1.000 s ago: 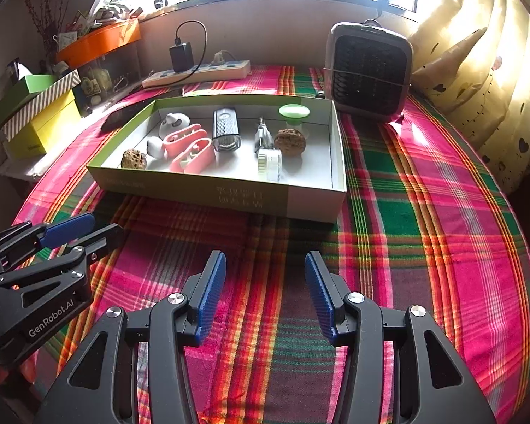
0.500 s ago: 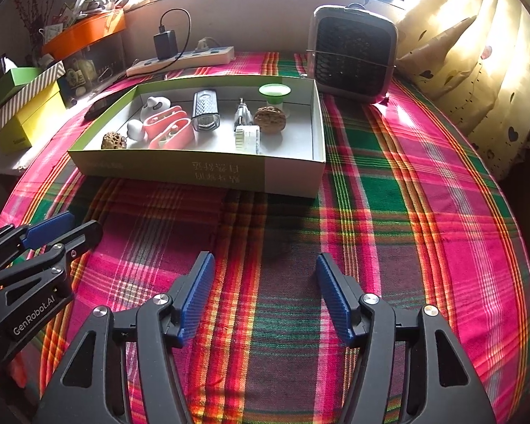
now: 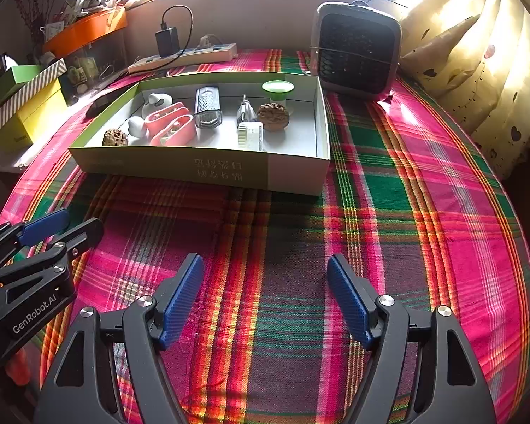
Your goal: Organize objects
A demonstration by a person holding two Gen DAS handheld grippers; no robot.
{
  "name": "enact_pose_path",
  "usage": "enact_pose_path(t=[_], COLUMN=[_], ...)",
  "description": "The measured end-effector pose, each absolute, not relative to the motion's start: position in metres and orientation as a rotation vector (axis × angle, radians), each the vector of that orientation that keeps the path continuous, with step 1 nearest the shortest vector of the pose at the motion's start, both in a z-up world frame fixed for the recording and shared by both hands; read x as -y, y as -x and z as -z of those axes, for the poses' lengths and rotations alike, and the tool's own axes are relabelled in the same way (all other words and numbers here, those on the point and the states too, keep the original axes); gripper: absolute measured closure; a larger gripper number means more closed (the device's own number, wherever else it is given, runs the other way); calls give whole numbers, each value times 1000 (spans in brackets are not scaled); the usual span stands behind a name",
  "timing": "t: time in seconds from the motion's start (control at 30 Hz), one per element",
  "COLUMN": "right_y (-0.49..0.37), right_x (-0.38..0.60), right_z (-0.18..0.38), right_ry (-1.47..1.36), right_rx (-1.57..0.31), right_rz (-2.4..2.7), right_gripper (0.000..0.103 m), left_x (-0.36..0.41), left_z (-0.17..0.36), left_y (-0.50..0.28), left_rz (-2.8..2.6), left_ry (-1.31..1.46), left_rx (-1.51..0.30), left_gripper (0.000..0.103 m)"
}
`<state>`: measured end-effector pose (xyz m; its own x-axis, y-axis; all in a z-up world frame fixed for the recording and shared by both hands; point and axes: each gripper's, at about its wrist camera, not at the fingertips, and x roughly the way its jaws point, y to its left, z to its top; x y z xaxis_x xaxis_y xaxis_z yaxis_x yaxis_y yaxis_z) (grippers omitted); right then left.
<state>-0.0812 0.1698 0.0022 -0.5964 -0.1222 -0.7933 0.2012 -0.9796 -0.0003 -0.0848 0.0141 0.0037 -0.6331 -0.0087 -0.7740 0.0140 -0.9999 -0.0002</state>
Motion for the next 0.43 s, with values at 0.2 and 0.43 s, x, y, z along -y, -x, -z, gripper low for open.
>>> enact_pose_path(t=[0.2, 0.43], right_y=[81, 80], right_x=[-170, -169], right_z=[-2, -2], right_ry=[-1308, -1308], right_rx=[-133, -135], right_rz=[2651, 2649], right_gripper=[29, 27], left_x=[-14, -13], left_z=[-4, -4], left_y=[85, 85], left_rz=[2827, 2827], left_ry=[-1340, -1340], left_rx=[-9, -9], left_gripper=[56, 56])
